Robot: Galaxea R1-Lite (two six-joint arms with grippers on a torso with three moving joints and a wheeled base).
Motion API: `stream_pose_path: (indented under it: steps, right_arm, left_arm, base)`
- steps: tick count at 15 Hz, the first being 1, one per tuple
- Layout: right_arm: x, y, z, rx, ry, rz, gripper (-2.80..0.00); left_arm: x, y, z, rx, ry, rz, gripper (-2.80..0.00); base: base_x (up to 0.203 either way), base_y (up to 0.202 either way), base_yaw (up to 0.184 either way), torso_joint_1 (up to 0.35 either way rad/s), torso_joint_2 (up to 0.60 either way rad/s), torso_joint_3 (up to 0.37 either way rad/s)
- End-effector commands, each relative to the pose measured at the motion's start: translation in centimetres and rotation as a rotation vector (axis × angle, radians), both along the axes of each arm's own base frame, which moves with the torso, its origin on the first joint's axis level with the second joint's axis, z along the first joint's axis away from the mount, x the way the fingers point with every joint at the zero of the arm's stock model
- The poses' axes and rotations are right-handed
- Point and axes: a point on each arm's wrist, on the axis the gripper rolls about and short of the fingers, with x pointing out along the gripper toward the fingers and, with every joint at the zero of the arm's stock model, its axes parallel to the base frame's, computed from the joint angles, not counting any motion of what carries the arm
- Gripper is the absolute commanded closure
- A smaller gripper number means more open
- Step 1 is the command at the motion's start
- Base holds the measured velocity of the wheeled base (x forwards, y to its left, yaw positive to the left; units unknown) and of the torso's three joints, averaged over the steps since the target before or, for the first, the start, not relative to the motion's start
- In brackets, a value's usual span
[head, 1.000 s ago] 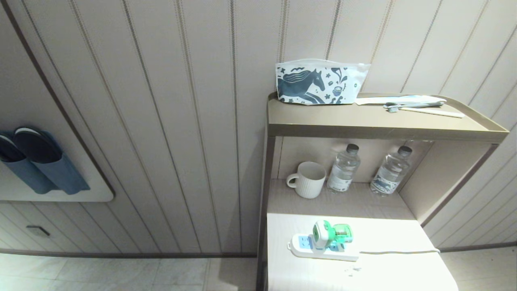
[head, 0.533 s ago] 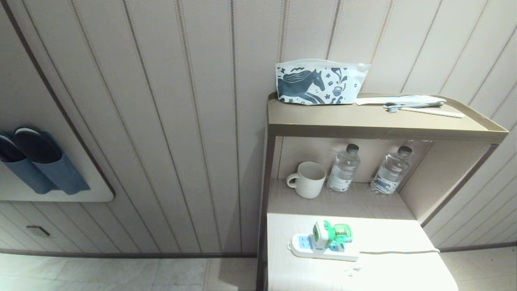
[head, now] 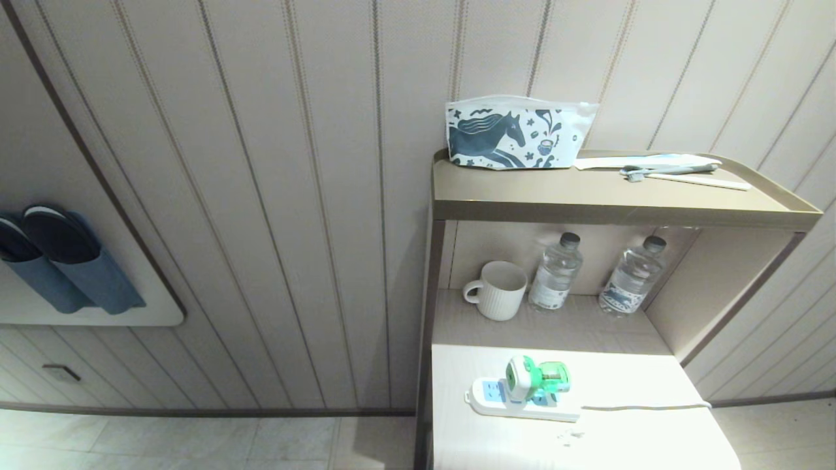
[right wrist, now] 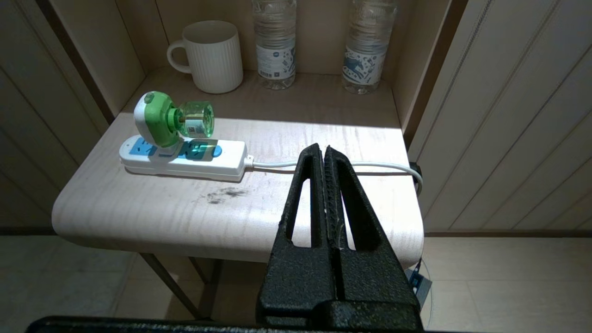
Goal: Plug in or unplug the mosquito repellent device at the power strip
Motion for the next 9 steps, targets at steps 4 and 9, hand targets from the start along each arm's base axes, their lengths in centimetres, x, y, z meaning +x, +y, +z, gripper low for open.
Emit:
stream_pose_path:
  steps: [4, 9]
  right_arm:
    - [0.01, -0.01, 0.01, 0.006, 0.001, -0.003, 0.00]
    - [0.01, -0.02, 0.01, 0.012, 0.001, -0.009, 0.00]
  left_arm:
    - [0.01, 0.00, 0.00, 0.000, 0.001, -0.001, 0.00]
    - [0.01, 0.00, 0.01, 0.000, 0.001, -0.001, 0.00]
  base:
    - [0.000, 0.000, 0.000, 0.000, 0.00, 0.000]
    - [0.000, 0.000, 0.000, 0.000, 0.00, 0.000]
